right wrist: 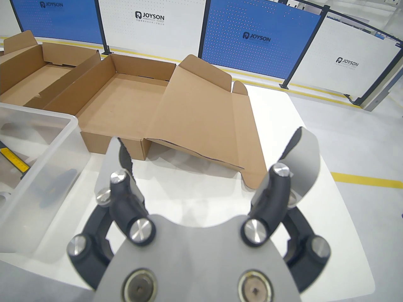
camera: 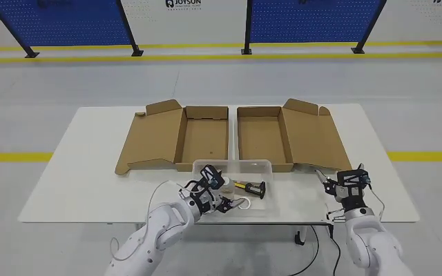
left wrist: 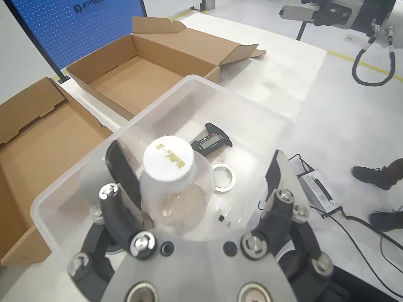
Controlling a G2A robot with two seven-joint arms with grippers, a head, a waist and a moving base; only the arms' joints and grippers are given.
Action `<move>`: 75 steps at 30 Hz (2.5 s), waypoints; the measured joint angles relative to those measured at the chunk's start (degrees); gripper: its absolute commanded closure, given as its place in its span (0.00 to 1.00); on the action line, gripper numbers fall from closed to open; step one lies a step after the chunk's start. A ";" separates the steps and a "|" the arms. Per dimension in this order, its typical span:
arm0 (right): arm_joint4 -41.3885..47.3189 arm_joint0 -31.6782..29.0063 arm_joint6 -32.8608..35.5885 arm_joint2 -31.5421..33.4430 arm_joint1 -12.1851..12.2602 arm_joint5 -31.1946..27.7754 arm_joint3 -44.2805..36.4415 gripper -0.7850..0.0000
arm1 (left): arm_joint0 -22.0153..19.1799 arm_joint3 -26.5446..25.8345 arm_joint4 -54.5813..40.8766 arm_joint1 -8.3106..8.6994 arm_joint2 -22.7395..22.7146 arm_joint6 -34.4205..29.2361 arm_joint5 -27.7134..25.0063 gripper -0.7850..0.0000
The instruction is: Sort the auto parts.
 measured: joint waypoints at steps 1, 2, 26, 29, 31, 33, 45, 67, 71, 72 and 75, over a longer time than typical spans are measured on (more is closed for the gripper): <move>0.00 0.00 0.00 0.00 0.00 0.00 0.00 0.00 | -0.29 0.43 -0.03 -0.07 0.26 0.04 0.04 0.00; 0.00 0.00 0.00 0.00 0.00 0.00 0.00 0.00 | -0.66 1.06 -0.10 -0.16 0.58 0.06 0.08 0.00; 0.00 0.00 0.00 0.00 0.00 0.00 0.00 0.00 | -3.83 7.82 -0.05 -0.90 1.98 0.48 1.47 0.55; 0.00 0.00 0.00 0.00 0.00 0.00 0.00 0.00 | -3.89 7.91 -0.30 -0.95 2.18 0.41 1.15 0.74; 0.00 0.00 0.00 0.00 0.00 0.00 0.00 0.00 | -4.01 7.92 -0.41 -1.02 2.36 0.48 1.10 0.91; 0.00 0.00 0.00 0.00 0.00 0.00 0.00 0.00 | -4.28 7.84 -0.45 -1.16 2.81 0.63 1.21 1.00; 0.00 0.00 0.00 0.00 0.00 0.00 0.00 0.00 | -8.09 8.72 0.39 -2.67 7.87 -0.33 1.76 0.00; 0.00 0.00 0.00 0.00 0.00 0.00 0.00 0.00 | -9.95 7.90 -3.54 -3.20 7.80 -2.66 1.09 0.00; 0.00 0.00 0.00 0.00 0.00 0.00 0.00 0.00 | -9.95 7.90 -3.54 -3.20 7.80 -2.66 1.09 0.00; 0.00 0.00 0.00 0.00 0.00 0.00 0.00 0.00 | -9.95 7.90 -3.54 -3.20 7.80 -2.66 1.09 0.00; 0.00 0.00 0.00 0.00 0.00 0.00 0.00 0.00 | -10.14 7.65 -3.37 -3.29 7.90 -2.73 1.63 0.00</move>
